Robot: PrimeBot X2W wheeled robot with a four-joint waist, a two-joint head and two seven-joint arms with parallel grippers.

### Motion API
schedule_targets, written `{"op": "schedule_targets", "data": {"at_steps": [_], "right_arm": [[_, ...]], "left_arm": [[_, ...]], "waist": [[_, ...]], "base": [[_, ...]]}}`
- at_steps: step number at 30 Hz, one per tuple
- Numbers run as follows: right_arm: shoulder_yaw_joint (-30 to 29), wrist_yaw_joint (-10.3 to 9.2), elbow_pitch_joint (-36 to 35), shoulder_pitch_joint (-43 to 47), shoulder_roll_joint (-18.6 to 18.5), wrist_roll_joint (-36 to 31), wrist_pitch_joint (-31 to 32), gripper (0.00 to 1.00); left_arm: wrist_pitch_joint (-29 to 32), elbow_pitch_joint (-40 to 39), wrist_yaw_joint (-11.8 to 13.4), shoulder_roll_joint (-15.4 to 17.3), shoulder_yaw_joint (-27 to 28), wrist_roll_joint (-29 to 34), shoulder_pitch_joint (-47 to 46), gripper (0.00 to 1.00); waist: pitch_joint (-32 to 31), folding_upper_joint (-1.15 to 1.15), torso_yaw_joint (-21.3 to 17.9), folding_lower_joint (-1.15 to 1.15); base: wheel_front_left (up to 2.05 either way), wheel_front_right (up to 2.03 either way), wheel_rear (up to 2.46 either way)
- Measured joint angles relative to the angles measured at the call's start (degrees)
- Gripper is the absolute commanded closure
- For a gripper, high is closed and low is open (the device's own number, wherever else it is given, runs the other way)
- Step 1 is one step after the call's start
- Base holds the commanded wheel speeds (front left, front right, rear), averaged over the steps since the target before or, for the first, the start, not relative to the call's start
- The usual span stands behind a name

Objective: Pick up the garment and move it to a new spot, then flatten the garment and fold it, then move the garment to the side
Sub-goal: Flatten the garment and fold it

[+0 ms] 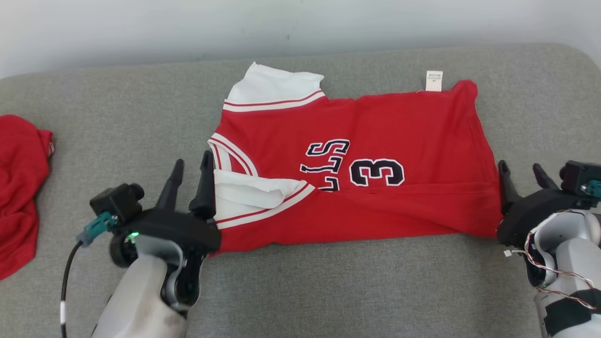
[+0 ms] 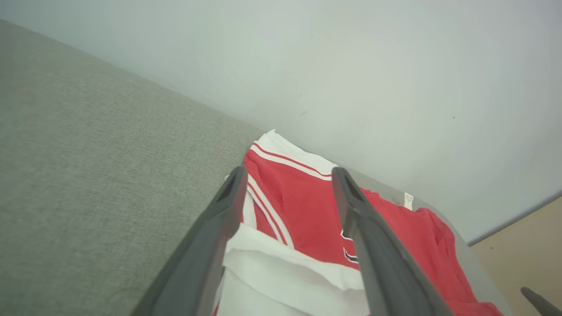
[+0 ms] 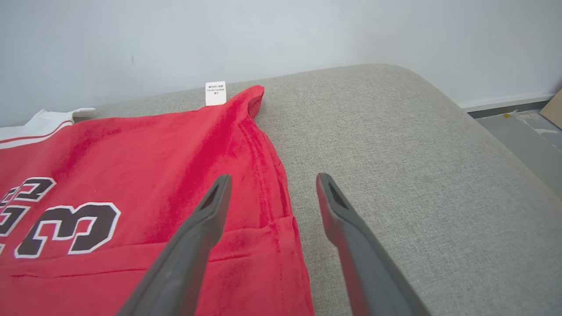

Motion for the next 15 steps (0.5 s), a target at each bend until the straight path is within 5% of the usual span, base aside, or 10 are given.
{"op": "schedule_targets", "data": {"at_steps": [7, 15], "right_arm": [[-1.32, 0.00, -4.94, 6.35, -0.35, 0.91, 1.08, 0.00], [-2.54, 0.00, -8.01, 10.28, 1.37, 0.43, 4.68, 0.00]], "left_arm": [[-0.13, -5.66, 3.64, 2.14, -2.60, 15.68, 10.26, 0.00], [-0.13, -3.08, 8.25, 2.40, -4.26, 21.71, 12.68, 0.00]], "waist": [[-0.83, 0.00, 0.29, -0.01], [0.90, 0.00, -0.13, 0.00]], "base": [[0.00, 0.00, 0.00], [0.00, 0.00, 0.00]]}}
